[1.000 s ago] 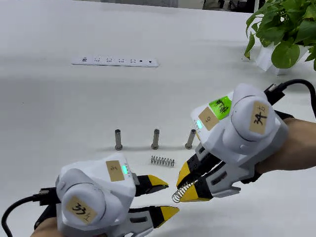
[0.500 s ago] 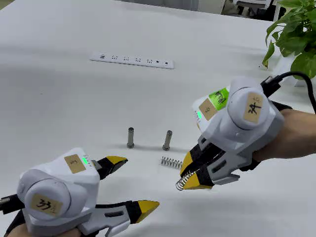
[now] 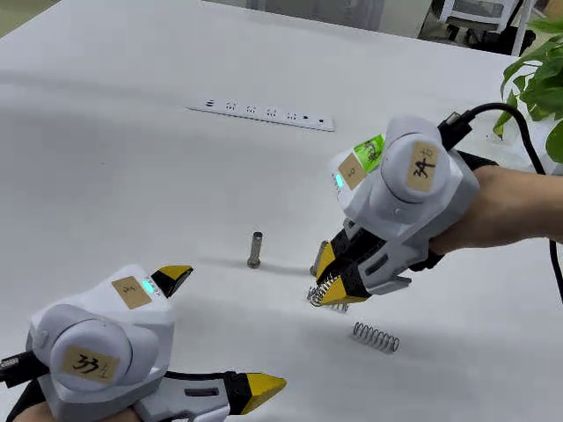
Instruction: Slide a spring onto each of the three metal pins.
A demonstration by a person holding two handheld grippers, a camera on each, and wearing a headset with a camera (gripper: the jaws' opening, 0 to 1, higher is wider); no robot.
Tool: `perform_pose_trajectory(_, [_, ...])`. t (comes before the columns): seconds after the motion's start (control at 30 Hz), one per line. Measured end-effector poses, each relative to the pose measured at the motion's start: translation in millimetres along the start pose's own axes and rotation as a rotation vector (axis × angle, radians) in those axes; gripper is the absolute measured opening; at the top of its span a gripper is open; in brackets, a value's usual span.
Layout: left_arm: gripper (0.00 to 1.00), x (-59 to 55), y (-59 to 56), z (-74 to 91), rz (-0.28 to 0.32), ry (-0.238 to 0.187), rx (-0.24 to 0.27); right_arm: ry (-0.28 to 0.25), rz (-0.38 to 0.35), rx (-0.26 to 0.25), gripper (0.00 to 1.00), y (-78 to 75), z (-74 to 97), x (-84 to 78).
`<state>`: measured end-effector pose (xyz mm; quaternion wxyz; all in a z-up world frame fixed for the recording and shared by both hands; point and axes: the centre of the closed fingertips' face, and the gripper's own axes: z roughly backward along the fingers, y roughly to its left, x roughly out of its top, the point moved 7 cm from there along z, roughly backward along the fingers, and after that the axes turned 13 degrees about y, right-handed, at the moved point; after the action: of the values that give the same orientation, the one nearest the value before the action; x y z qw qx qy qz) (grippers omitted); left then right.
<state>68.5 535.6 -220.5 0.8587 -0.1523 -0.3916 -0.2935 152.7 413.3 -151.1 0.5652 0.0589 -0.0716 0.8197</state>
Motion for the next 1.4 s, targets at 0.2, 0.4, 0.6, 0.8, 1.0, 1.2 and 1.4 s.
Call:
perform_pose_trajectory(0.2, [1.0,-2.3,0.2,0.2,0.002,0.012,-0.017,0.039,0.035,-0.012,0.12,-20.4,0.8,7.9])
perform_pose_trajectory(0.4, [1.0,-4.4,-2.4,-2.0,-0.001,0.022,-0.039,0.08,0.077,-0.036,0.12,-41.7,6.2,18.3])
perform_pose_trajectory(0.6, [1.0,-7.7,-1.3,-2.1,0.014,0.023,-0.045,0.096,0.105,-0.046,0.12,-64.3,11.2,36.3])
perform_pose_trajectory(0.8, [1.0,-10.0,-2.6,-3.2,0.016,0.034,-0.051,0.121,0.144,-0.046,0.12,-76.6,6.9,48.1])
perform_pose_trajectory(1.0, [1.0,-12.4,-7.2,-5.3,0.019,0.046,-0.062,0.155,0.173,-0.04,0.12,-79.8,0.0,51.2])
perform_pose_trajectory(1.2, [1.0,-14.5,-7.2,-5.9,0.023,0.052,-0.065,0.181,0.186,-0.017,0.12,-81.1,-9.4,49.2])
perform_pose_trajectory(1.4, [1.0,-15.3,-7.1,-5.4,0.029,0.054,-0.064,0.179,0.183,-0.014,0.12,-80.0,-9.8,50.5])
